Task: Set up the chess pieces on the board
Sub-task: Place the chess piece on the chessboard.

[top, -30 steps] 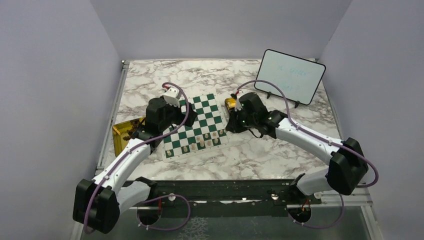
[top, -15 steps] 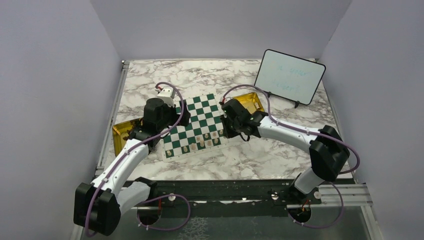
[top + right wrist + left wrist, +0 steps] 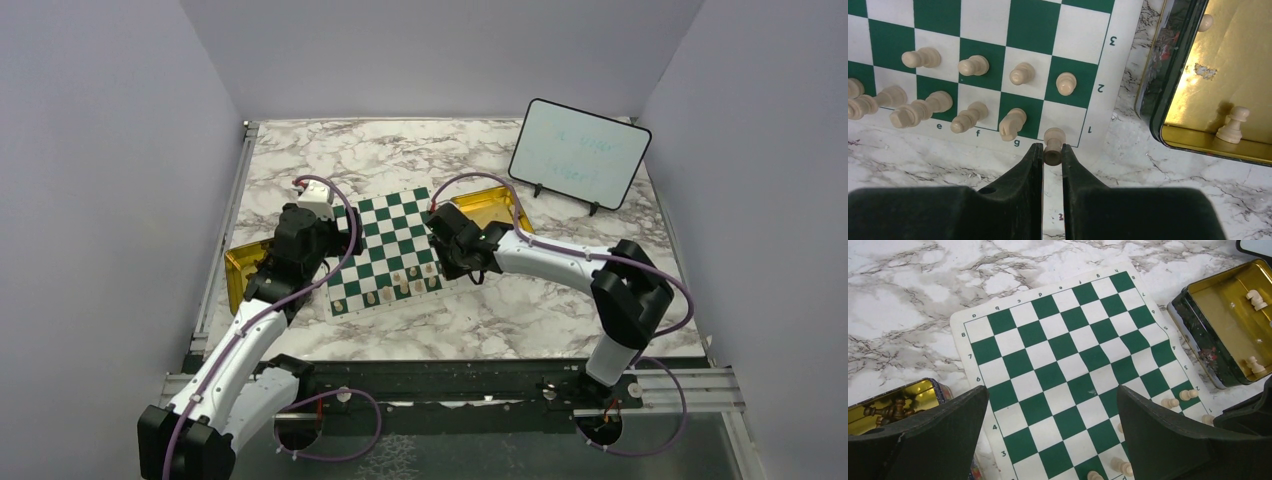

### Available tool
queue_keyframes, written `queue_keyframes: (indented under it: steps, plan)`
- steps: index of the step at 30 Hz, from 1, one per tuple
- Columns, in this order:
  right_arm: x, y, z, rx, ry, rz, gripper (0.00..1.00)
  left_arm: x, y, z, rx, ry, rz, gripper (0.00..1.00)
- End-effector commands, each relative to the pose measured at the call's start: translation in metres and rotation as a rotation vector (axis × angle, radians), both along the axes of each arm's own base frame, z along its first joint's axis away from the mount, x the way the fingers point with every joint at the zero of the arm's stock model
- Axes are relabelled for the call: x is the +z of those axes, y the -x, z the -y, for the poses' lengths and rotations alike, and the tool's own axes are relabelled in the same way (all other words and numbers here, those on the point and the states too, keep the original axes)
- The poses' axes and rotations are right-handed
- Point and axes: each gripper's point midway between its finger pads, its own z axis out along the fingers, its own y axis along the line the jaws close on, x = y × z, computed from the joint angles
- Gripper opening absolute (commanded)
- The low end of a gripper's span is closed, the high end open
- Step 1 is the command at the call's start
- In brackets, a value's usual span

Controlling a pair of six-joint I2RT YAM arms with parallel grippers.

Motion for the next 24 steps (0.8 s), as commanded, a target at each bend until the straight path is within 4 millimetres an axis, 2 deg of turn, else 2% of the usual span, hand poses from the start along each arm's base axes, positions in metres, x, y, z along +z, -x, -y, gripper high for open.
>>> queue_keyframes:
  steps: [1, 24]
  plan:
    - [-0.001, -0.004, 0.003, -0.033, 0.038, 0.008, 0.12, -0.002, 0.0, -0.008, 0.031, -0.032, 0.008, 0.99]
    - [-0.012, -0.005, -0.002, -0.029, 0.057, -0.008, 0.12, -0.003, 0.0, -0.007, 0.024, -0.029, 0.006, 0.99]
